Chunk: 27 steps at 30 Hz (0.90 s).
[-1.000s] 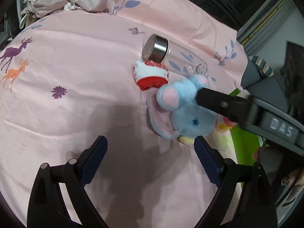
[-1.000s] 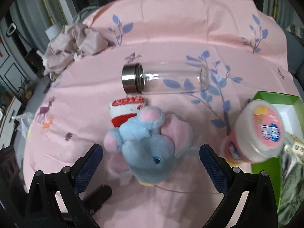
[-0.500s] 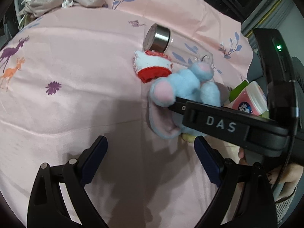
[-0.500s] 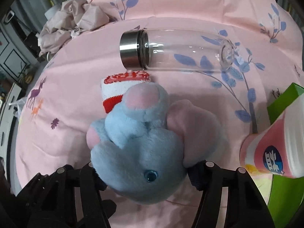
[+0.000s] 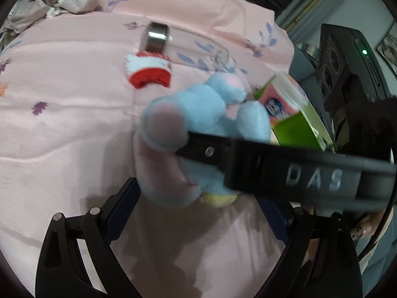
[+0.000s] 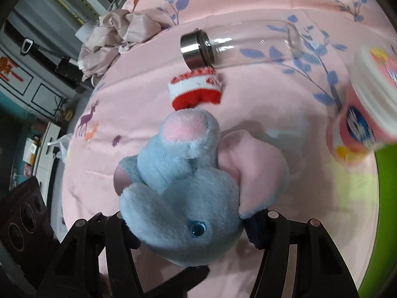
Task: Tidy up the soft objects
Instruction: 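Grasp the blue plush elephant with the right gripper and lift it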
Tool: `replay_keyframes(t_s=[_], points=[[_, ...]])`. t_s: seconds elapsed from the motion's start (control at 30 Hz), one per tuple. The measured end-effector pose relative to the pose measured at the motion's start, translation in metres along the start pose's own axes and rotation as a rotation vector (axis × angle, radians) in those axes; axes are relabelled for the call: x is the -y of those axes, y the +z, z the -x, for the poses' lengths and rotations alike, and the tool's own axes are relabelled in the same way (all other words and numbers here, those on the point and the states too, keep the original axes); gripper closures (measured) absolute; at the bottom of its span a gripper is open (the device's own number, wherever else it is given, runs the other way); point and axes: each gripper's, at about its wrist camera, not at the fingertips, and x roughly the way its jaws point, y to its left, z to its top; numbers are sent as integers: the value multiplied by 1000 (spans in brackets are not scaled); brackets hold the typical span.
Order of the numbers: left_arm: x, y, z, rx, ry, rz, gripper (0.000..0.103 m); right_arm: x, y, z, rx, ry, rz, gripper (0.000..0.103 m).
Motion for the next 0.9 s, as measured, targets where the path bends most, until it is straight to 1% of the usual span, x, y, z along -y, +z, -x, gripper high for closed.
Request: replay_keyframes(t_s=[0.1, 0.17, 0.23, 0.33, 0.53, 0.67, 0.9], points=[[5, -5, -8, -27, -28, -2, 12, 4, -12, -1, -6, 5, -16, 39], [8, -7, -14, -43, -41, -18, 19, 11, -17, -3, -11, 17, -45, 39], [13, -9, -17, -56, -77, -17, 36, 18, -19, -5, -13, 36, -71, 39], [21, -10, -11, -18, -90, -48, 40, 18, -20, 0, 4, 40, -84, 39], [40, -2, 14, 88, -104, -113, 41, 10, -17, 32, 102, 72, -60, 39], [60, 4, 25, 148, -108, -147, 41, 6, -16, 60, 188, 58, -38, 39], [94, 3, 43, 232, -107, -204, 43, 21, -16, 99, 291, 83, -46, 39]])
